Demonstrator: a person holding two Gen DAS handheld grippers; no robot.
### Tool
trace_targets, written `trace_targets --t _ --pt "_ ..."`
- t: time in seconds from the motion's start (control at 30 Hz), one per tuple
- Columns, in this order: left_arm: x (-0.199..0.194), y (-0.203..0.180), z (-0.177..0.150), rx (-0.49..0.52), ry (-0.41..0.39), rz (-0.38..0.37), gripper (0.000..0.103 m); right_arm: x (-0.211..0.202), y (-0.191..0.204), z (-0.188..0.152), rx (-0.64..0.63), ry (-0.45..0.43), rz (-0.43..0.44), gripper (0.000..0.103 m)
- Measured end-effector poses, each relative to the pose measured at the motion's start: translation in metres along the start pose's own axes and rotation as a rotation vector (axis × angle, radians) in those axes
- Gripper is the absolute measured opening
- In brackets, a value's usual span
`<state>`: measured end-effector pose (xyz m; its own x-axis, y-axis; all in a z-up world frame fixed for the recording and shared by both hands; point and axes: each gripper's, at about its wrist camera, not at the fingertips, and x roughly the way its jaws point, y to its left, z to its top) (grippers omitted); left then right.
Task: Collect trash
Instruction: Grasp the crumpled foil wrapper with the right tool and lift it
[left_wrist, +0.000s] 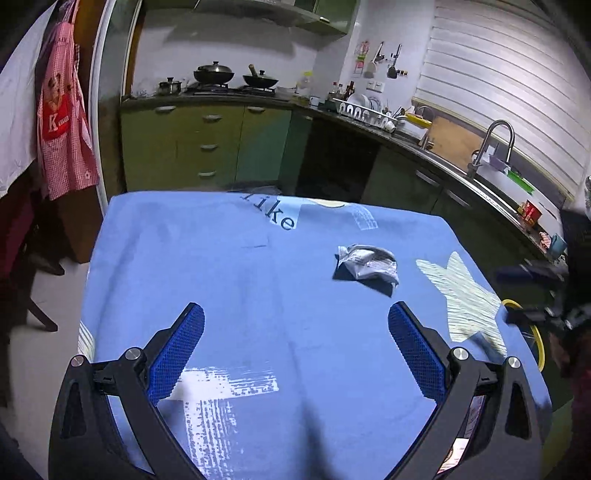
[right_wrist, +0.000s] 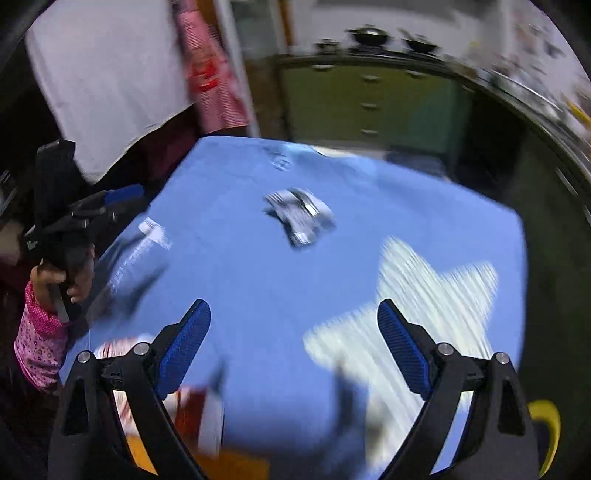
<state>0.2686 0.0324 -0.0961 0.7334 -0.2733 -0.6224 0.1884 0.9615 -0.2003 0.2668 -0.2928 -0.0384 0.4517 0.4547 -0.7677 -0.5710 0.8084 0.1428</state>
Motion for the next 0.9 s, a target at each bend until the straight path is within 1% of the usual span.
trace_targets --t 0.07,0.1,0.17,0.27,0.43,0.5,0.67,0.8,0.83,0.9 --pt "0.003 0.004 -0.003 -0.015 0.012 -0.01 0.098 0.024 -0.001 0.022 -0.037 0.011 0.021 0.087" --pt "0.004 0.003 -0.004 -0.015 0.016 -0.01 0.098 0.033 -0.001 0.027 -0.051 0.02 0.029 0.087" --pt "0.006 0.001 -0.006 -0.012 0.015 0.007 0.098 0.059 -0.003 0.042 -0.09 0.05 0.024 0.087" --pt "0.009 -0.002 -0.008 -0.012 0.022 0.001 0.098 0.093 -0.004 0.059 -0.15 0.096 0.007 0.087" --pt "0.015 -0.011 -0.011 0.012 0.041 0.009 0.098 0.123 -0.005 0.076 -0.176 0.131 -0.007 0.087" --pt "0.015 -0.012 -0.012 0.015 0.045 -0.001 0.098 0.129 -0.005 0.075 -0.178 0.142 -0.011 0.084" --pt "0.016 -0.014 -0.013 0.012 0.049 -0.015 0.098 0.143 -0.001 0.076 -0.197 0.183 -0.015 0.064" --pt "0.015 -0.014 -0.013 0.003 0.049 -0.019 0.098 0.144 -0.002 0.075 -0.192 0.193 -0.01 0.055" --pt "0.014 -0.014 -0.012 0.002 0.049 -0.018 0.098 0.144 -0.003 0.074 -0.19 0.196 -0.014 0.051" --pt "0.014 -0.015 -0.013 0.0 0.048 -0.02 0.098 0.145 -0.003 0.072 -0.181 0.205 -0.014 0.048"
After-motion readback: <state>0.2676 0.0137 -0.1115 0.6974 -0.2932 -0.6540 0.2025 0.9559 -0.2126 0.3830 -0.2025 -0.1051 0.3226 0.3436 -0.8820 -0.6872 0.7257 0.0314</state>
